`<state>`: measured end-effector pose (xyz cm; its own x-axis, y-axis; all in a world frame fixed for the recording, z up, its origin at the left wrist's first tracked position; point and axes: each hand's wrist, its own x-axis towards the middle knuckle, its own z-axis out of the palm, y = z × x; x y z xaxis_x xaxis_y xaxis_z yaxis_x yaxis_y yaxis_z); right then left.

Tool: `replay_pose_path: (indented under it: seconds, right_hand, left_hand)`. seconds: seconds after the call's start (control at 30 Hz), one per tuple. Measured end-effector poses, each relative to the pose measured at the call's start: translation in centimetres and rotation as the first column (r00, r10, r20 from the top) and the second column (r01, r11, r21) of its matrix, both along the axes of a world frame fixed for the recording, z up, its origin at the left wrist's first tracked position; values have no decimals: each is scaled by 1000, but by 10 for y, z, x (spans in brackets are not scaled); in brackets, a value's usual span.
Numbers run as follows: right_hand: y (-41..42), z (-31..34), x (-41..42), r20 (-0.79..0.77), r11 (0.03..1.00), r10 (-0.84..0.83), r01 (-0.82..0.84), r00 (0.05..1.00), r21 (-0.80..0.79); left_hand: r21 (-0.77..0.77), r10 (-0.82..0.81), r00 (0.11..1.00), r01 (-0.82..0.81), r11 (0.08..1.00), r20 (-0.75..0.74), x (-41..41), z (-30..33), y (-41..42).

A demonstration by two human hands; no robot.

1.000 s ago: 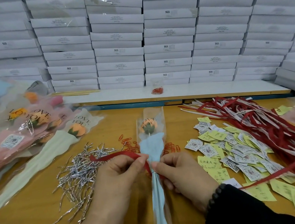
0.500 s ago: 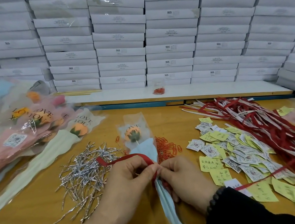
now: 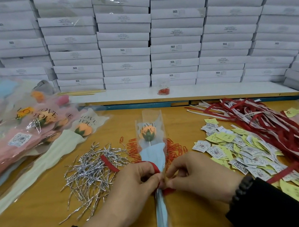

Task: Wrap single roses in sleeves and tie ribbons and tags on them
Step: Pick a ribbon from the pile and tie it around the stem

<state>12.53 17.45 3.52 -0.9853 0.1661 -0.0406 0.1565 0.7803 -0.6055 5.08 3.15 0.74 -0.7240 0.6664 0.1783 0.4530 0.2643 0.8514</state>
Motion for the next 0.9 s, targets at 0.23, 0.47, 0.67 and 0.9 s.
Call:
replay_pose_path:
  seconds: [0.23, 0.47, 0.67, 0.9]
  right_hand:
    - [25, 15, 8, 53, 968, -74, 59, 996, 244]
    - [23, 10, 12, -208, 807, -281, 348, 937, 477]
    - [21, -6, 4, 4, 800, -380, 326, 925, 503]
    - [20, -19, -5, -79, 856, -348, 351, 934, 379]
  left_hand:
    - [-15, 7, 1000, -7, 1000, 30, 0, 0, 0]
    - [-25, -1, 999, 2, 1000, 46, -1, 0, 1]
    - [-49, 10, 998, -6, 999, 63, 0, 0, 1]
    - [-20, 5, 997, -4, 1000, 75, 1, 2, 1]
